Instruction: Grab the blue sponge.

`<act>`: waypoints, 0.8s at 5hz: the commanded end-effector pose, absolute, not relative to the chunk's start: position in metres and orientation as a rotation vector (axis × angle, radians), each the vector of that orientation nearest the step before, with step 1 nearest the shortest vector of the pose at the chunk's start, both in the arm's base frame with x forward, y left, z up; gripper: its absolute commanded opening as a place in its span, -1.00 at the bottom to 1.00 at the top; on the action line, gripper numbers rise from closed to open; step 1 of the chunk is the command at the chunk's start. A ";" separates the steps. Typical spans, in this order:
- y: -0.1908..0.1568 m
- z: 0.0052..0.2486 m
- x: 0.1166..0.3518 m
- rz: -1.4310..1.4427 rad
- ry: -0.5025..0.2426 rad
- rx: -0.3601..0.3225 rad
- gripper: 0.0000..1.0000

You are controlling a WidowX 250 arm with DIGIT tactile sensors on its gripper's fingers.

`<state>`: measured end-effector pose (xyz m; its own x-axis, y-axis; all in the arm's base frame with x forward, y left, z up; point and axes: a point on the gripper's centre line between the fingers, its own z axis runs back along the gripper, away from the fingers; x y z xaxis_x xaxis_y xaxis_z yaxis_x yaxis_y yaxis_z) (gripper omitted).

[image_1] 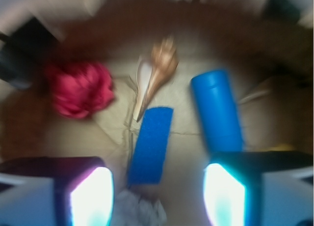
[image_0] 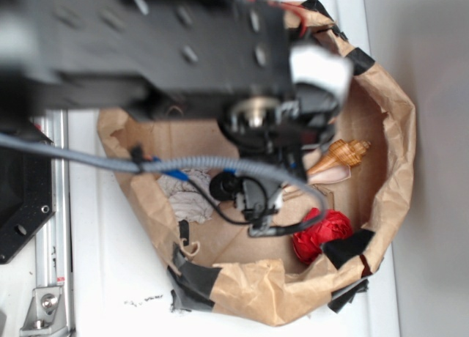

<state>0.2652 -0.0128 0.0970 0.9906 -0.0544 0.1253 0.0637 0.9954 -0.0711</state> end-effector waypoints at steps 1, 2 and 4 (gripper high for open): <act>-0.013 0.051 0.283 -0.058 -0.133 -0.088 1.00; -0.021 0.045 0.285 -0.054 -0.110 -0.106 1.00; -0.033 0.036 0.279 -0.044 -0.084 -0.121 -1.00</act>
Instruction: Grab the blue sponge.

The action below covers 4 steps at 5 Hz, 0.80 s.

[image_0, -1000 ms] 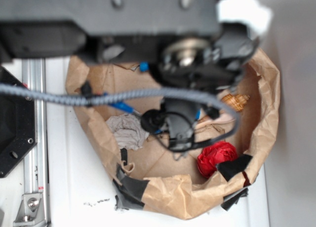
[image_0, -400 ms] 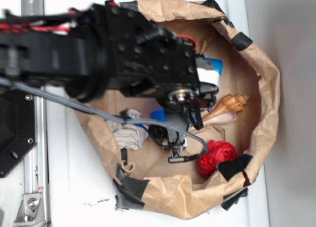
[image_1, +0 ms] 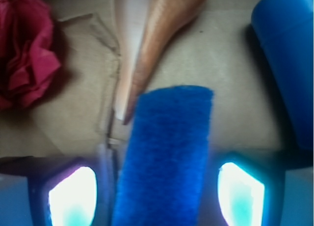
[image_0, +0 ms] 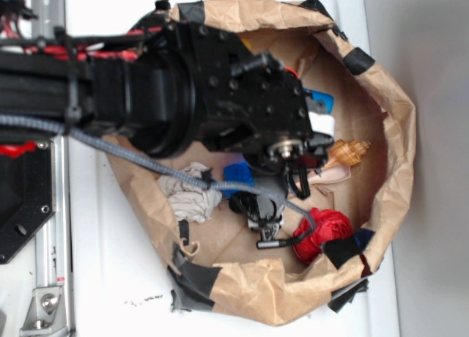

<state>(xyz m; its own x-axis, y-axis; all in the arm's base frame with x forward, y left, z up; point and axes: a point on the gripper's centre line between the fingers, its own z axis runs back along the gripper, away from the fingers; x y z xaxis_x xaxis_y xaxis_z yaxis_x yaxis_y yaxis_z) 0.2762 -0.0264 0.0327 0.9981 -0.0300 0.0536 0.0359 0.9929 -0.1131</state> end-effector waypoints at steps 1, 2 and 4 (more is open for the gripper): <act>-0.043 0.029 0.277 -0.068 -0.071 -0.105 -1.00; -0.048 0.025 0.278 -0.067 -0.044 -0.112 -1.00; -0.026 0.094 0.277 -0.101 -0.152 -0.093 -1.00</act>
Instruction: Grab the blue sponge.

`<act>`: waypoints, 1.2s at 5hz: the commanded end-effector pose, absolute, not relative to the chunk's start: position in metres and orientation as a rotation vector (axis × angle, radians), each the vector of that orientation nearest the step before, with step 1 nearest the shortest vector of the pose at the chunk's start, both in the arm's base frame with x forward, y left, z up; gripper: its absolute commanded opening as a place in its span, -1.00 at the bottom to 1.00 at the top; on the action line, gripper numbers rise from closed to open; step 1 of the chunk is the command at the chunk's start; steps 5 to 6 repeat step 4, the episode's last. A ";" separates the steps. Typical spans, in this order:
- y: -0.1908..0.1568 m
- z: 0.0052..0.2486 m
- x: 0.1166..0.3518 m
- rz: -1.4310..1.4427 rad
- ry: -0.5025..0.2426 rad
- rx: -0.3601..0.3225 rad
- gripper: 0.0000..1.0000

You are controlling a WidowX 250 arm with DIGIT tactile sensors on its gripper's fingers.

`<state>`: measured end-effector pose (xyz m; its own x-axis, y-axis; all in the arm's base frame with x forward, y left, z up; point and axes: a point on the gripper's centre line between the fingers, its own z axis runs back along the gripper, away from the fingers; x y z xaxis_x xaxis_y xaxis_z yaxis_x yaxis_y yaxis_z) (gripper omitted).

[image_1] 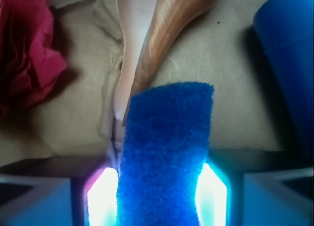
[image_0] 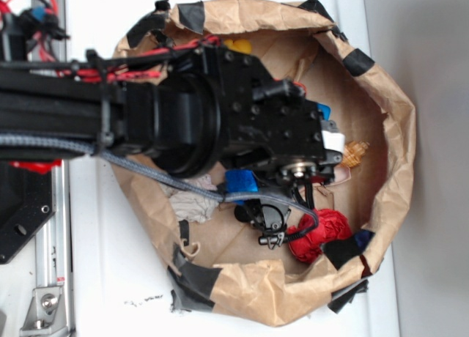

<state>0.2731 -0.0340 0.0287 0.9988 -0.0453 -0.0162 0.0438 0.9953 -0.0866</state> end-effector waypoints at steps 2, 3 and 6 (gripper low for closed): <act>-0.001 0.196 0.263 -0.125 -0.200 -0.042 -1.00; -0.006 0.216 0.263 -0.135 -0.204 -0.051 -1.00; -0.009 0.215 0.262 -0.142 -0.203 0.003 -1.00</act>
